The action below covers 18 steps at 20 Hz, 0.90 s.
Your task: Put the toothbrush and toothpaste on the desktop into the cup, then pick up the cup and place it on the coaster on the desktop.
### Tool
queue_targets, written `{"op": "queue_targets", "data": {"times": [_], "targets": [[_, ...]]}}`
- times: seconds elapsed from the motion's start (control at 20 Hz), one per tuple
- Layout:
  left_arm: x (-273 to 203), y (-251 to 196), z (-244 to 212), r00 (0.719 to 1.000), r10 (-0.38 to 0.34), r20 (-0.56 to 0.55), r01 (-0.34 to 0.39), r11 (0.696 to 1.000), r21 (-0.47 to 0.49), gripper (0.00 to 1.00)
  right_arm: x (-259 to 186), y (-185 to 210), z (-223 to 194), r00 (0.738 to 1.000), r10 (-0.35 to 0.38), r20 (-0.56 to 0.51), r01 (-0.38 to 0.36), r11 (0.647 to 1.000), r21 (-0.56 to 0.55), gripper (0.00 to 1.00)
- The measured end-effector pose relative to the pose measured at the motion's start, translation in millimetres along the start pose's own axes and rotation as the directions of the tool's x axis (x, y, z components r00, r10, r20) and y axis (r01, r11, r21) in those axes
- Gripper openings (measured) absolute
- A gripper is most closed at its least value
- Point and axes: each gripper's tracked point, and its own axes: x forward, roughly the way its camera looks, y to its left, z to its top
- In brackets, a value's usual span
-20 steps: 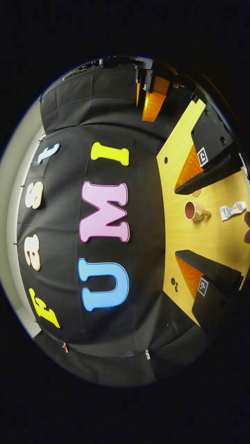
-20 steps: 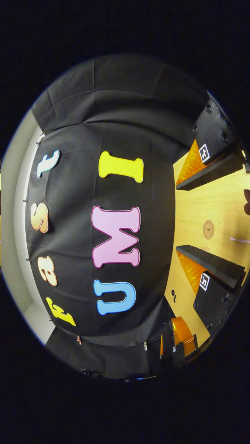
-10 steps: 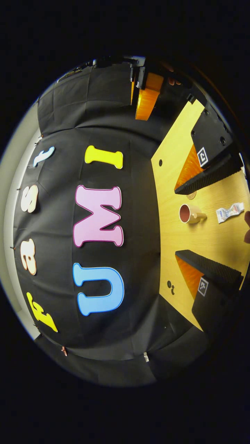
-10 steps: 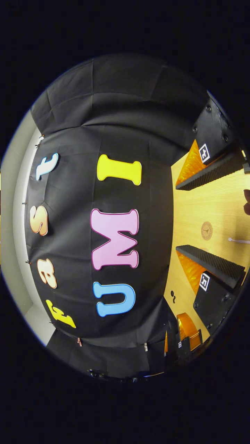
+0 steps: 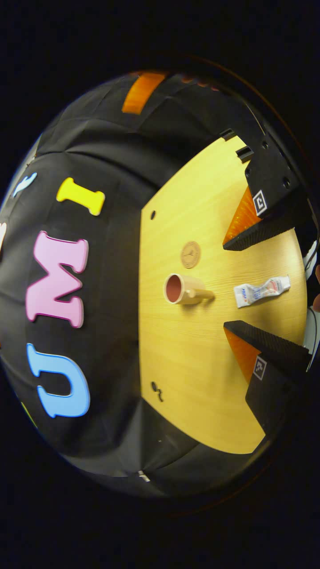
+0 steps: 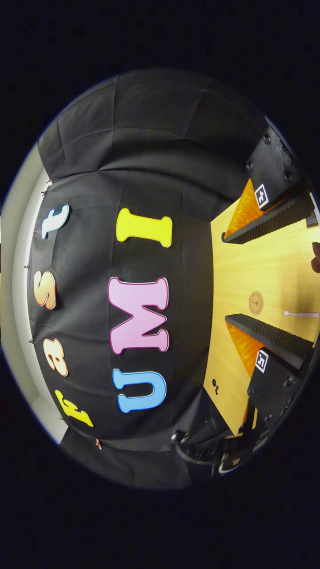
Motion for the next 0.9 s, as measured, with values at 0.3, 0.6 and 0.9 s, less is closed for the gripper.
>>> {"op": "queue_targets", "data": {"times": [0.3,0.6,0.9], "targets": [[58,16,-70,0.97,0.026,-0.242,-0.038,0.998,-0.045,0.95,-17,-36,-6,0.996,-0.082,-0.029,0.082,0.997,0.002,0.98],[88,23,-109,0.916,0.052,-0.397,-0.068,0.997,-0.027,0.89,-28,-57,-16,0.991,-0.122,-0.06,0.123,0.992,0.01,0.97],[96,27,-121,0.888,0.104,-0.448,-0.089,0.995,0.055,0.75,-21,-40,-40,0.99,-0.065,-0.124,0.068,0.997,0.024,0.97]]}}
